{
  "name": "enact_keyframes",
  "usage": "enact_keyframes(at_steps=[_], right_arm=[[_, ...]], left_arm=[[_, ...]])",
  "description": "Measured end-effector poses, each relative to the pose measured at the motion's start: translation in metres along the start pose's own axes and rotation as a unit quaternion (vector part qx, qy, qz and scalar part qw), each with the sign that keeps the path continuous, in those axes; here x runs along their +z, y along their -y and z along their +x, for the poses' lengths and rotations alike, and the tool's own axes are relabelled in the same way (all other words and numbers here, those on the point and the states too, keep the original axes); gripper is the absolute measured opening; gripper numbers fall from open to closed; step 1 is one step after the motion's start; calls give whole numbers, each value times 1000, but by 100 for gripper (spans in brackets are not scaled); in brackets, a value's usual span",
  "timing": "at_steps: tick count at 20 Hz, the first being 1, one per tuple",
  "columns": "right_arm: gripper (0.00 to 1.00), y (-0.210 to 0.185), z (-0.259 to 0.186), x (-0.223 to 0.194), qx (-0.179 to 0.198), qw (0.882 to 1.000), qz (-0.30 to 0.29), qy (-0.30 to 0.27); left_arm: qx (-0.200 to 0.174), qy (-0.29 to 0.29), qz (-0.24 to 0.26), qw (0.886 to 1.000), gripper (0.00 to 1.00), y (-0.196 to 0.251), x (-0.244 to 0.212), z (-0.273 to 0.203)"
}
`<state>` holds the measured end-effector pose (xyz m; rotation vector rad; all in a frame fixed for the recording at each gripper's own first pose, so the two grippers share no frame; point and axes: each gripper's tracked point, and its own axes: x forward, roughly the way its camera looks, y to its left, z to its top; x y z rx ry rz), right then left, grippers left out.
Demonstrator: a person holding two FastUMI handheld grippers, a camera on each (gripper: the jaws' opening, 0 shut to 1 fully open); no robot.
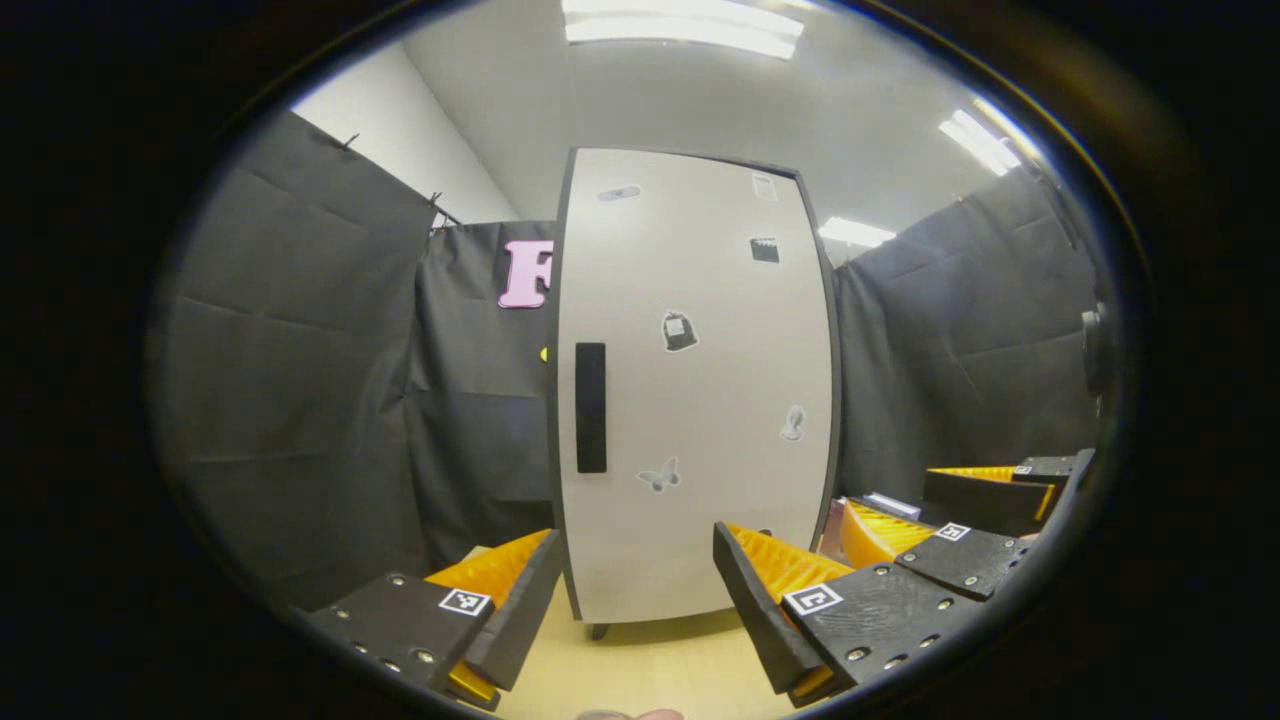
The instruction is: Open the cabinet door with the right hand, grasp the bottle in the cabinet with the left hand and place it on the coaster, then close the cabinet door with the right hand.
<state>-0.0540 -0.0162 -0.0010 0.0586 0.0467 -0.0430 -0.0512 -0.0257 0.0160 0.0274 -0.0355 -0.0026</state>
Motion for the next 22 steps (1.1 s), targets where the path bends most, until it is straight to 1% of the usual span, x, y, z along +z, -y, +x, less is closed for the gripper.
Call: enact_keyframes(at_steps=[9, 11, 14, 15, 17, 20, 22], right_arm=[[94, 1, 2, 1, -1, 1000, 7, -2], [94, 1, 2, 0, 0, 1000, 7, -2], [94, 1, 4, 0, 1, 1000, 8, -4], [94, 1, 4, -1, 2, 1000, 8, -5], [94, 4, 12, 1, 2, 1000, 9, -5], [94, 2, 14, 0, 2, 1000, 13, -8], [94, 2, 15, -2, 2, 1000, 12, -10]], left_arm=[[-5, 6, 5, 1000, 89, 0, 4, 1], [-5, 5, 7, 1000, 92, 0, 3, 1], [-6, 3, 6, 1000, 89, 1, 2, 2], [-7, 3, 5, 1000, 92, 0, 3, 2], [-8, 4, 6, 1000, 90, 1, 2, 2], [-8, 5, 4, 1000, 92, 0, 2, 3], [-8, 2, 1, 1000, 89, 0, 0, 3]])
